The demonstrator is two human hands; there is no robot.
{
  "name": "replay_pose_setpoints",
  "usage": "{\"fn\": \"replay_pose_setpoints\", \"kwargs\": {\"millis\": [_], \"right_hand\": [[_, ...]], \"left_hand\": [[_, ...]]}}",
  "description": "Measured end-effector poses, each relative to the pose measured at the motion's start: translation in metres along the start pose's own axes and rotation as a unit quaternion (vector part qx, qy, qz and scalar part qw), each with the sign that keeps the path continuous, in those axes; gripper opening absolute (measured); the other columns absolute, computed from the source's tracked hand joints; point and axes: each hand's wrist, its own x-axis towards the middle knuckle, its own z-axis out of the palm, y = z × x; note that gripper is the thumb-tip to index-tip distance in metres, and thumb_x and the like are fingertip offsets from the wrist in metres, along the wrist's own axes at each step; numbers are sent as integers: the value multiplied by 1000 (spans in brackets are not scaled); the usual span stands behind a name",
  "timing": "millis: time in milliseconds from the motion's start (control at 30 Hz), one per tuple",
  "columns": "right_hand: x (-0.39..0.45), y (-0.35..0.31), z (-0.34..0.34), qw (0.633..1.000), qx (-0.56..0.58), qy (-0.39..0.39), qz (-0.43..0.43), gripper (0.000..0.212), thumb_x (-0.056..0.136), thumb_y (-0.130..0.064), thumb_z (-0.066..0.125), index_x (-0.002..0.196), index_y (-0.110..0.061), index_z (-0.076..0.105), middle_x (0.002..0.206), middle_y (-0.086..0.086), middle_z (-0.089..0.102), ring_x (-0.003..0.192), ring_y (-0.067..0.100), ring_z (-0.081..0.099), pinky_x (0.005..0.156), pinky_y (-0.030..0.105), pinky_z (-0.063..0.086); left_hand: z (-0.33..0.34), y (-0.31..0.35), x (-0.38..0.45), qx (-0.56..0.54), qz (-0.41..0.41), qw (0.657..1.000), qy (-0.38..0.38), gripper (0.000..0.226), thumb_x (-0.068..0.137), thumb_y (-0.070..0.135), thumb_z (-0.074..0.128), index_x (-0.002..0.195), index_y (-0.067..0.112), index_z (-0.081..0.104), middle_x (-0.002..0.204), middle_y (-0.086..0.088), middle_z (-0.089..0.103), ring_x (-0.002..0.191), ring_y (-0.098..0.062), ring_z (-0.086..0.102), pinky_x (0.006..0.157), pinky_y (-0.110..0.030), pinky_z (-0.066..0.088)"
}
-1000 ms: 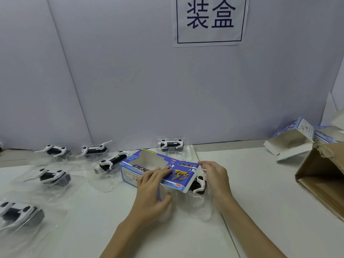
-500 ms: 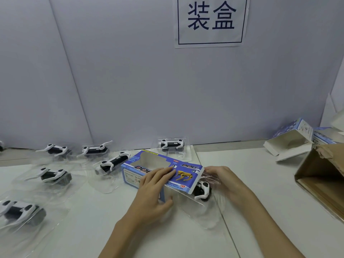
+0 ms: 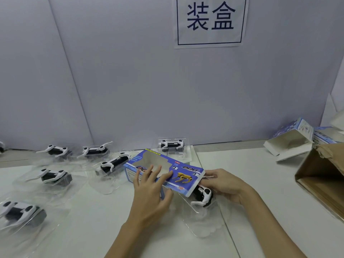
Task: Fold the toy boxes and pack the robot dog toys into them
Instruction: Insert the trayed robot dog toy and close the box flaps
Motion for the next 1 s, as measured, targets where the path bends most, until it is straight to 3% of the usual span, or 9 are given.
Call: {"fn": "replay_pose_setpoints", "kwargs": {"millis": [133,233,333,467,600,733,867,933,1000], "right_hand": [[-4,-2,-7,999,22,-28,-25,28,98,-15,71,126,-18,75,122,6,76,111,20,72,90,33,58],[-7,-4,-8,994,51,-74,-57,30,100,-15,69,129,-22,74,128,0,74,115,12,70,85,22,57],[-5,-3,-8,992,67,-82,-73,33,99,-18,71,131,-24,73,134,-4,71,126,12,65,98,25,56],[-4,-2,-3,991,75,-71,-87,31,97,-15,73,127,-25,75,129,-3,73,123,11,67,89,21,57],[-4,-3,1,995,43,-17,-92,32,94,-13,77,124,-24,75,119,-3,78,115,11,71,79,19,56],[-2,-2,5,995,-10,17,-94,24,93,-14,78,111,-30,81,107,-7,80,102,4,74,74,16,55],[11,5,19,993,-25,93,-74,15,89,-19,82,104,-19,83,97,-1,81,98,17,77,90,41,62],[16,5,22,988,3,141,-62,9,91,-20,76,94,-14,82,91,1,80,93,22,77,89,43,62],[19,2,21,970,70,227,-61,17,95,-15,62,88,-8,75,87,7,76,83,25,72,79,40,60]], "left_hand": [[2,6,7,-113,-64,987,89,29,100,42,62,104,22,82,123,19,69,133,-26,58,125,-57,19],[-5,10,11,-236,-106,959,119,25,100,43,58,88,40,78,105,29,74,120,-10,62,124,-53,22],[-12,13,11,-270,-108,948,128,36,101,41,55,66,43,64,87,24,69,102,0,58,115,-66,31],[-16,14,11,-267,-106,947,146,41,102,39,55,62,50,59,77,27,62,93,-4,53,104,-68,38],[-15,13,12,-264,-100,946,157,35,100,51,55,67,56,63,84,23,68,100,-10,55,103,-66,39],[-5,10,8,-198,-76,970,118,29,99,45,56,75,45,73,98,26,73,108,-6,56,110,-55,31],[8,19,-1,-117,-16,991,60,41,98,54,52,105,30,83,120,18,74,123,-16,57,113,-36,23],[8,25,0,-118,-24,991,55,37,98,50,55,110,28,82,125,16,72,127,-16,55,114,-37,23],[3,26,-1,-123,-19,991,40,40,97,53,53,115,30,80,135,15,66,134,-14,50,119,-38,20]]}}
